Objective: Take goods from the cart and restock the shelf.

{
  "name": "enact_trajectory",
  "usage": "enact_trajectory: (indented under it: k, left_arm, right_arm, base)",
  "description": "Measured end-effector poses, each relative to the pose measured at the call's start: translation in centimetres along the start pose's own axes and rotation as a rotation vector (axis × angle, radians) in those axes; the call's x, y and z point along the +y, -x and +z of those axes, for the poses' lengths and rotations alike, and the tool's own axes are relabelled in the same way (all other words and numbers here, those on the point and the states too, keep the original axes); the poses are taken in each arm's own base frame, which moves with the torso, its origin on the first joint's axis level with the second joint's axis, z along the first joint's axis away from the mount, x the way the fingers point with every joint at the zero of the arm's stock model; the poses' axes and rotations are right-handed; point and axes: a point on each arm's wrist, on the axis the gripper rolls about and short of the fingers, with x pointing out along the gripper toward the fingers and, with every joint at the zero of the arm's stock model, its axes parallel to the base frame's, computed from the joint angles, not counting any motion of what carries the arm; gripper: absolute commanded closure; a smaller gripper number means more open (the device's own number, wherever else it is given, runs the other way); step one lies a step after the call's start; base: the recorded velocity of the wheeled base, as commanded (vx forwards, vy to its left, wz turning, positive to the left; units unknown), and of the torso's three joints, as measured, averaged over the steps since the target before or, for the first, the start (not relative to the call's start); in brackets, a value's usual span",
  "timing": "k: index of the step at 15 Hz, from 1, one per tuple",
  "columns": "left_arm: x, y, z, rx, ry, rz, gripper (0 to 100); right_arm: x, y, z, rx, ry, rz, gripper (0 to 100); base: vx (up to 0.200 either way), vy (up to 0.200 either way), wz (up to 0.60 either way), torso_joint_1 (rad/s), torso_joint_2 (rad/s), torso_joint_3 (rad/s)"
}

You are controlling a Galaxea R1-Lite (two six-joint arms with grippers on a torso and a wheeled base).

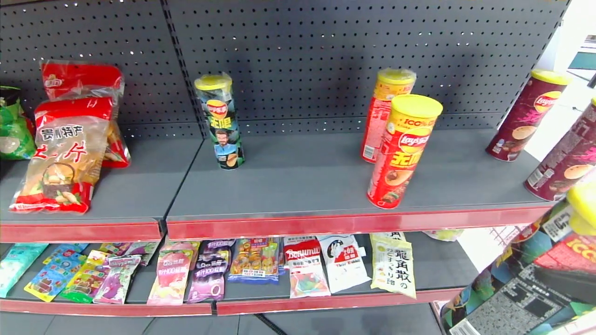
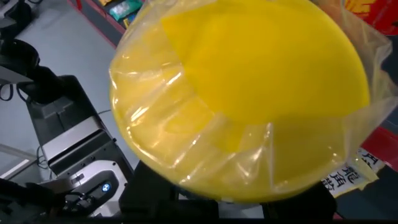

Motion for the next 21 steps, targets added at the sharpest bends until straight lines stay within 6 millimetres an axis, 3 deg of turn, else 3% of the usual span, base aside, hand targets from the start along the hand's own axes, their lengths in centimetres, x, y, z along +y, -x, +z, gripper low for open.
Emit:
enact_trajectory:
  k: [10,16,21]
  left_arm:
    - [0.0,-0.02,0.01,0.001,-0.001,-0.001,0]
    - [0.01,-0.07,-0.02,0.012,-0.047,0.011,0]
    - [-0.03,-0.3,-0.13,0.026,-0.047,0.011,0]
  right_arm:
    - [-0.01,-0.15,-0.17,0.008,-0.003,0.01,100]
    - [0.04,-0.08,-0.23,0.007,0.009,0.007,100]
    - [0.1,0.03,-0.27,0.005,0.01,0.006,100]
  base:
    - [0.0,0.2,0.0,0.004,0.0,0.002]
    - [0.0,0.0,0.0,0.0,0.0,0.0]
    - [0.2,0.0,0.0,-0.001,0.0,0.002]
